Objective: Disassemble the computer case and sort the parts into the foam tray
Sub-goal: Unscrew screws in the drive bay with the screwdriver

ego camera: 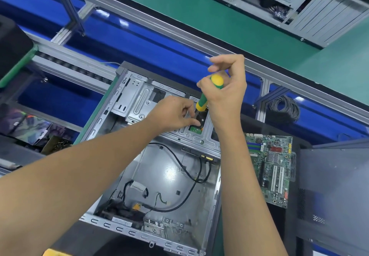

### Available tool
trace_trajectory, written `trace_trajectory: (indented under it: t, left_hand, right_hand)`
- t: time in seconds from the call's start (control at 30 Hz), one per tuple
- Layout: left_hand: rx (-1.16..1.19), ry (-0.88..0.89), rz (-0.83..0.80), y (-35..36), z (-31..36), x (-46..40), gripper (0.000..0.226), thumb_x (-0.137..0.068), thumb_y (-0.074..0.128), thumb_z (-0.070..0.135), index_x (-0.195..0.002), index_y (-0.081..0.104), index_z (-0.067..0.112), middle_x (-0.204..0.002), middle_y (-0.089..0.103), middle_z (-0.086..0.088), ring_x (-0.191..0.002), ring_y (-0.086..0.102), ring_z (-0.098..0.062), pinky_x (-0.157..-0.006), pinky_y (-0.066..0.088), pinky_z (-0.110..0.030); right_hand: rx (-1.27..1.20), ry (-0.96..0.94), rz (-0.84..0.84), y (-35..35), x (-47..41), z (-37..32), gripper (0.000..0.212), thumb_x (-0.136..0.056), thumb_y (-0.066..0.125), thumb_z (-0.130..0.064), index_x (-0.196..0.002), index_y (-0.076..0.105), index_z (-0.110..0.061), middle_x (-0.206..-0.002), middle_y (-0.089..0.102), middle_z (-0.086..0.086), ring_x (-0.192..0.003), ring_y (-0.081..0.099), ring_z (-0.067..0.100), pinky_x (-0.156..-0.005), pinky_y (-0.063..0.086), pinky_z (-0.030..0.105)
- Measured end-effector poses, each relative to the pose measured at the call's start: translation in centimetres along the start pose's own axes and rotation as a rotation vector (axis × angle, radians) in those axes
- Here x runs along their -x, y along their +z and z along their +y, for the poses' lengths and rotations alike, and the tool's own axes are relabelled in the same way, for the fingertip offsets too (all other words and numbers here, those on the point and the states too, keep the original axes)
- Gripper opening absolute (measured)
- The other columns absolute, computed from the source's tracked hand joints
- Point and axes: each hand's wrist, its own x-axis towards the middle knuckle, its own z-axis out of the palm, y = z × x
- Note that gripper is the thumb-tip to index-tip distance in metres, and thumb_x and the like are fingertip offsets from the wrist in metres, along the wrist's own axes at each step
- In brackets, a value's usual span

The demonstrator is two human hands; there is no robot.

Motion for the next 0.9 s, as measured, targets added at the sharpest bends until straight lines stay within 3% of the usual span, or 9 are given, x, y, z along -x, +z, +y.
trace_trajectory:
  t: [0.13,0.2,0.27,0.37,0.53,0.6,0.73,0.83,0.9]
  left_hand:
    - [0.112,0.036,-0.048,-0.5,-0.4,0.0,0.023,-0.073,0.087,0.052,-0.083,0.067,0.056,-0.057,0.048,0.016,-0.053,0.041,-0.007,-0.057,0.036,-0.031]
    - [0.118,0.108,-0.070,-0.7,-0.5,0.0,0.018,-0.082,0.081,0.046,-0.097,0.072,0.053,-0.069,0.060,0.019,-0.060,0.050,-0.008,-0.060,0.042,-0.032]
    - [0.075,0.161,-0.084,-0.6,-0.6,0.1,0.013,-0.087,0.075,0.044,-0.100,0.077,0.041,-0.082,0.068,0.016,-0.068,0.058,-0.008,-0.064,0.047,-0.031]
    - [0.046,0.102,-0.058,-0.5,-0.7,0.0,0.014,-0.084,0.074,0.051,-0.091,0.075,0.040,-0.062,0.055,0.012,-0.056,0.045,-0.009,-0.057,0.041,-0.033]
    - [-0.064,-0.014,-0.016,-0.2,0.1,-0.3,0.032,-0.074,0.081,0.062,-0.064,0.057,0.044,-0.054,0.049,0.019,-0.053,0.044,-0.006,-0.053,0.030,-0.029]
    - [-0.109,-0.041,0.001,0.0,0.4,-0.4,0.039,-0.070,0.081,0.066,-0.063,0.056,0.037,-0.053,0.050,0.015,-0.053,0.046,-0.006,-0.053,0.030,-0.028]
    - [-0.088,-0.039,0.019,0.3,0.1,-0.3,0.048,-0.064,0.084,0.069,-0.064,0.057,0.028,-0.056,0.055,0.021,-0.054,0.048,-0.005,-0.052,0.029,-0.027]
    - [-0.062,-0.003,0.004,0.1,0.0,-0.2,0.045,-0.063,0.083,0.070,-0.067,0.058,0.033,-0.057,0.054,0.020,-0.054,0.047,-0.004,-0.051,0.030,-0.026]
    - [-0.060,0.019,-0.010,0.0,-0.1,-0.3,0.041,-0.063,0.083,0.068,-0.069,0.059,0.035,-0.058,0.053,0.020,-0.054,0.047,-0.005,-0.051,0.030,-0.026]
  right_hand:
    - [-0.022,0.018,-0.018,-0.6,-0.1,0.1,0.040,-0.070,0.059,0.016,-0.101,0.056,-0.010,-0.074,0.048,0.003,-0.061,0.049,0.018,-0.055,0.047,0.045]
    - [-0.029,0.020,-0.041,-1.1,-0.3,0.1,0.039,-0.071,0.057,0.013,-0.100,0.056,-0.014,-0.071,0.050,0.004,-0.062,0.052,0.038,-0.057,0.049,0.054]
    - [-0.003,0.008,-0.086,-1.4,-0.3,0.0,0.037,-0.074,0.056,0.011,-0.101,0.055,-0.014,-0.070,0.053,0.006,-0.064,0.053,0.037,-0.059,0.050,0.059]
    - [0.001,0.010,-0.133,-1.5,-0.3,0.0,0.040,-0.072,0.055,0.014,-0.103,0.055,-0.011,-0.074,0.062,0.004,-0.068,0.053,0.016,-0.060,0.052,0.053]
    - [0.056,-0.006,-0.107,-0.9,0.0,-0.1,0.033,-0.070,0.063,0.010,-0.097,0.059,-0.008,-0.082,0.061,0.003,-0.070,0.054,0.009,-0.063,0.049,0.033]
    - [0.086,-0.013,-0.070,-0.7,0.1,-0.2,0.032,-0.070,0.064,0.008,-0.095,0.060,-0.011,-0.077,0.061,0.004,-0.069,0.057,0.014,-0.065,0.053,0.036]
    - [0.140,0.017,-0.066,-1.0,0.2,-0.5,0.033,-0.072,0.064,0.004,-0.096,0.056,-0.016,-0.068,0.062,-0.002,-0.065,0.062,0.038,-0.065,0.056,0.050]
    - [0.211,0.079,-0.113,-1.4,0.4,-0.8,0.026,-0.078,0.060,-0.003,-0.098,0.056,-0.020,-0.072,0.064,-0.003,-0.075,0.063,0.031,-0.070,0.053,0.040]
    - [0.444,0.038,-0.157,-1.9,0.3,-1.0,0.020,-0.079,0.057,-0.016,-0.097,0.055,-0.025,-0.083,0.064,-0.006,-0.088,0.054,0.021,-0.079,0.041,0.036]
